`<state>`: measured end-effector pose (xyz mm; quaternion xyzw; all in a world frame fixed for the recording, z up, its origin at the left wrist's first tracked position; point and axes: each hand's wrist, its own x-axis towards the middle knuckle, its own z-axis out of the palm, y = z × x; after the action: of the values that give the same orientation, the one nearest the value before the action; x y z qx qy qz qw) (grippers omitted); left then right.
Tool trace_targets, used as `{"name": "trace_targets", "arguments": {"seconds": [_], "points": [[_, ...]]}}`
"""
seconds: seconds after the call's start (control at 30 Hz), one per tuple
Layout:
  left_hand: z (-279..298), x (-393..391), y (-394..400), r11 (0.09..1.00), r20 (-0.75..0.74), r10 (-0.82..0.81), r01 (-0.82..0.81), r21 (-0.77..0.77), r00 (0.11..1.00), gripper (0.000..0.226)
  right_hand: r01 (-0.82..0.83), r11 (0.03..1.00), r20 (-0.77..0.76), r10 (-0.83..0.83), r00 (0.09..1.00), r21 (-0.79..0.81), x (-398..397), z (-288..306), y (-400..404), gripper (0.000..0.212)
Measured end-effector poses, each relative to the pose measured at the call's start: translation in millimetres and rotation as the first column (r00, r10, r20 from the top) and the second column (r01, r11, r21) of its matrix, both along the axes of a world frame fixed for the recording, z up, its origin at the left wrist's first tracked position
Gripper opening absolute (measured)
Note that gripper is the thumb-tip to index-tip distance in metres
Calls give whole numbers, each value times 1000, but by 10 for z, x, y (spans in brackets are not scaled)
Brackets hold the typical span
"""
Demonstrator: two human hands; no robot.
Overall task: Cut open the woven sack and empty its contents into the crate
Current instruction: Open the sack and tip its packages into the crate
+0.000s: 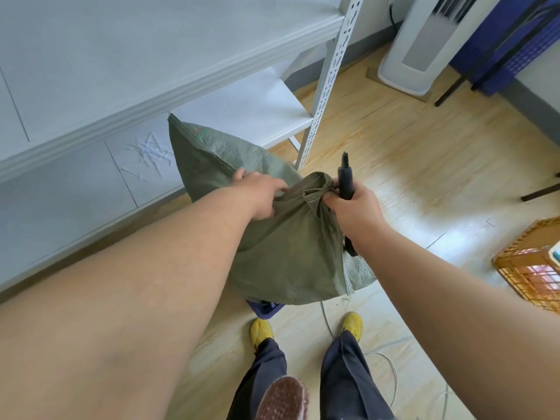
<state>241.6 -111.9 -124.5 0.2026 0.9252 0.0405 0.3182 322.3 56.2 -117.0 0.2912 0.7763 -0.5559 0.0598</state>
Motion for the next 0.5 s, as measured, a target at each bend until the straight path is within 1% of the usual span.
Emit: {"name": "trace_targets", "arguments": {"seconds": [0.03,0.07,0.1,0.13,0.17,0.2,0.23,0.27,0.3,0.33,0.37,0.4,0.43,0.47,0.5], "points": [[-3,22,64,999,-11,27,-26,42,1000,25,-9,1000,-1,9,1000,10,-10,6,13,8],[-12,41,124,988,-25,73,-69,139,997,17,-22,1000,-2,22,1000,17,-29,18,30,9],[-10,61,192,959,-17,105,-97,265,994,29,-42,999,0,42,999,23,-54,39,47,10],[14,95,272,924,23,114,-115,366,993,49,-72,997,5,72,997,31,-82,62,69,13],[32,123,341,894,64,114,-131,428,991,62,-107,993,8,107,994,40,-109,86,84,15],[39,134,391,875,75,137,-156,459,988,58,-137,989,0,138,990,51,-137,106,98,18],[43,127,416,865,54,192,-195,463,980,40,-164,985,-17,165,986,60,-155,123,111,21],[35,97,415,857,2,279,-249,451,960,24,-201,975,-35,205,978,93,-172,128,132,24],[26,57,384,842,-49,373,-316,438,927,18,-257,952,-26,265,964,168,-186,129,154,30],[20,14,336,819,-83,445,-368,439,892,20,-322,907,23,328,944,273,-191,121,181,38],[15,-33,297,797,-100,484,-391,461,869,24,-358,863,88,350,932,356,-184,110,207,47],[40,-73,277,778,-102,496,-389,493,862,26,-349,857,131,323,937,380,-164,95,231,54],[86,-105,285,760,-87,491,-378,528,867,26,-306,884,144,272,951,354,-134,77,249,57],[147,-130,315,740,-67,483,-367,564,873,24,-239,931,126,212,969,277,-109,63,259,55],[219,-154,364,716,-41,472,-356,601,880,19,-162,973,94,148,985,166,-91,63,254,50]]}}
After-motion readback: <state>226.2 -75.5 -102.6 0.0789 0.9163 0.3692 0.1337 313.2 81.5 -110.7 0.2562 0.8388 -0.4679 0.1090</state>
